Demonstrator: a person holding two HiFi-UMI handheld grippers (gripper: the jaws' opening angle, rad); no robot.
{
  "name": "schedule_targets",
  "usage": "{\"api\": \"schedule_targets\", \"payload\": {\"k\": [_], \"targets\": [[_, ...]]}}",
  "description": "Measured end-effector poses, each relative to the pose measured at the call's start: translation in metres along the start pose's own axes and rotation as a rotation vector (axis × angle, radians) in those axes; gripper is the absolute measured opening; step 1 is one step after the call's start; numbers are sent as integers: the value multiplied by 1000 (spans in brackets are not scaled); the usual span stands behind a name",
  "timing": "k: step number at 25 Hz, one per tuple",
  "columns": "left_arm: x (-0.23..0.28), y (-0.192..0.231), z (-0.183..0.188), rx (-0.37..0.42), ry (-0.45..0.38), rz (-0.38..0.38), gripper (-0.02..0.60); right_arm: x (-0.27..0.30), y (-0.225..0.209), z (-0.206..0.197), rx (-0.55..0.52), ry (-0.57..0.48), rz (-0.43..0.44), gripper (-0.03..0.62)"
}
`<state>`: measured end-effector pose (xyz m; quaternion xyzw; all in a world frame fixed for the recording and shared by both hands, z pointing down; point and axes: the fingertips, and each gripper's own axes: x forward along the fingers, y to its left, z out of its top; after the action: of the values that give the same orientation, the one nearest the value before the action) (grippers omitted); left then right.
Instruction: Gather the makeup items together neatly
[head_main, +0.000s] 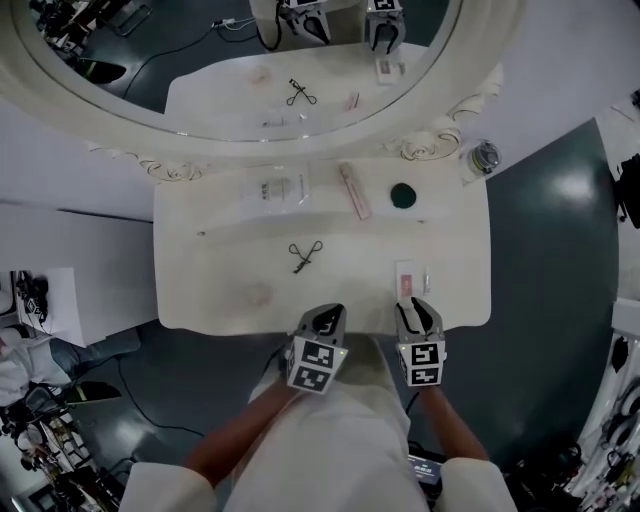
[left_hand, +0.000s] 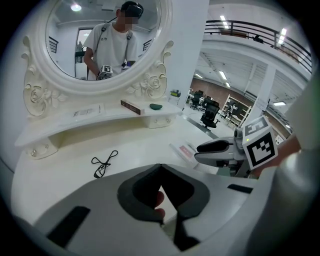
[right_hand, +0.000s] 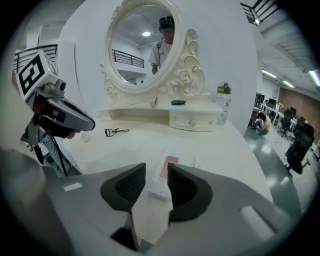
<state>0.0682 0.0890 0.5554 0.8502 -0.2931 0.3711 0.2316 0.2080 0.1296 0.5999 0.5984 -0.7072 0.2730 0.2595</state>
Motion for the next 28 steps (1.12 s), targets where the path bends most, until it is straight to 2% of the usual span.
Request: {"api": "schedule_targets", "payload": {"k": [2,7,17,28], "targets": [[-1,2,1,-2,-13,4,2,-1,2,6,-28,-2,-21,85],[-8,8,3,-15,-24,14,2,-4,9,14,-46,-9,-29,7],[-19,17,-1,-51,-32,47,2,-1,30,23,-75,-5,35,2],[-37,25,-9,-68,-44,62,2,1,65,60,-108,-63,102,2]]}}
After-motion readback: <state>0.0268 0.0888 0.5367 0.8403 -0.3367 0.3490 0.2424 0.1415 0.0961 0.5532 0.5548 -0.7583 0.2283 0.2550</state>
